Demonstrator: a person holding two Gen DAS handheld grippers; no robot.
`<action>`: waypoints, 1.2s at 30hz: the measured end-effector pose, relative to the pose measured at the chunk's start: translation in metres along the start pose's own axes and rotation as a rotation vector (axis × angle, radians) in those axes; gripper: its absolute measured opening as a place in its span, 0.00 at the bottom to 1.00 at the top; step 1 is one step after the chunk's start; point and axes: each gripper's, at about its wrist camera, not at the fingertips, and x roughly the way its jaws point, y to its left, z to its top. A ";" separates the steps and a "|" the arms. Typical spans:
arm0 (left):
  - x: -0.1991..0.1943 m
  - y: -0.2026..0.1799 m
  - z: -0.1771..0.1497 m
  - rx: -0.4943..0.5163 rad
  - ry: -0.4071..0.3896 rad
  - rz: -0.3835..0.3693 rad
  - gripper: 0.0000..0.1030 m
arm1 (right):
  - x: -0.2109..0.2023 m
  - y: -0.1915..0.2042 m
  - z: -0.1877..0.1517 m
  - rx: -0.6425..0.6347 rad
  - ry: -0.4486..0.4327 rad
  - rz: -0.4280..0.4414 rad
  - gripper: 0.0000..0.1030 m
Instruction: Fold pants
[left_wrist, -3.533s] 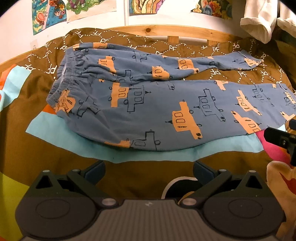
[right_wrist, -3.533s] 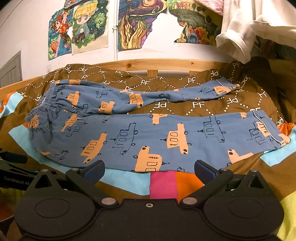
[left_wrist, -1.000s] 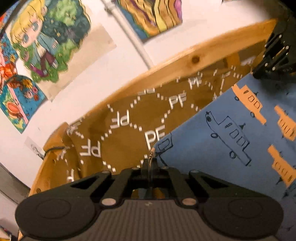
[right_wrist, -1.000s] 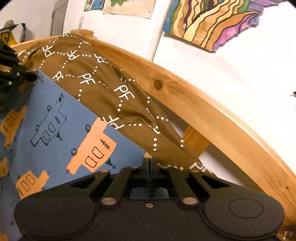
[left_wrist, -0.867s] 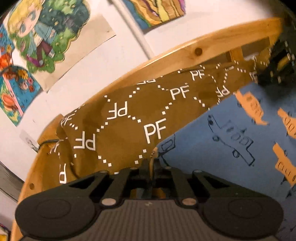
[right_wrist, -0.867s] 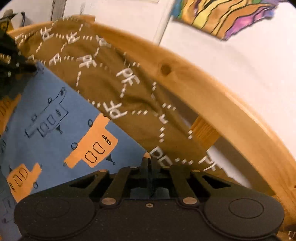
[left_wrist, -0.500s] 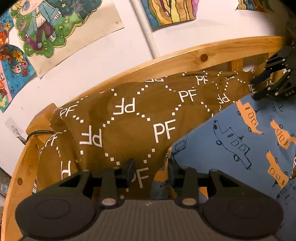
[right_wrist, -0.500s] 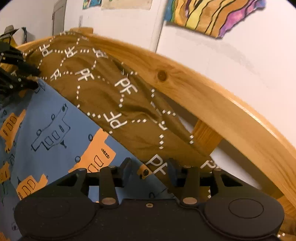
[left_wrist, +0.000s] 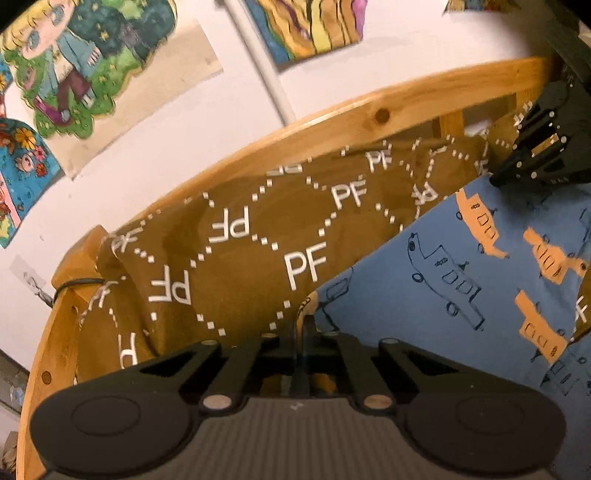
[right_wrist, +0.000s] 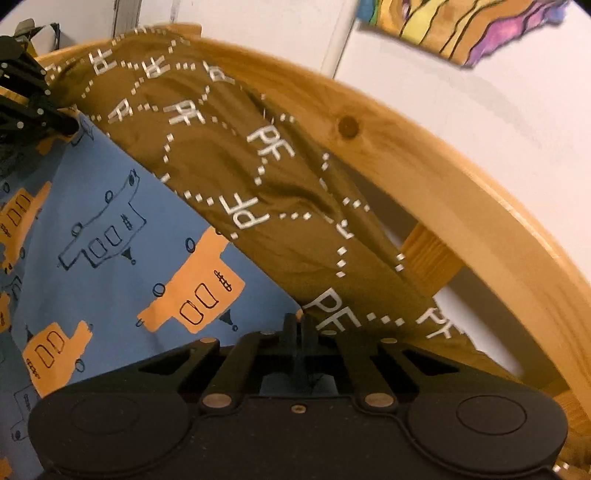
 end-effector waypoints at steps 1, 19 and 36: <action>-0.005 -0.001 -0.001 0.005 -0.019 0.002 0.02 | -0.006 0.001 -0.002 0.001 -0.015 -0.010 0.00; -0.140 -0.080 -0.111 0.466 -0.404 0.030 0.02 | -0.177 0.111 -0.103 -0.221 -0.212 -0.135 0.00; -0.121 -0.142 -0.212 0.696 -0.229 -0.088 0.02 | -0.181 0.210 -0.194 -0.335 -0.049 -0.055 0.00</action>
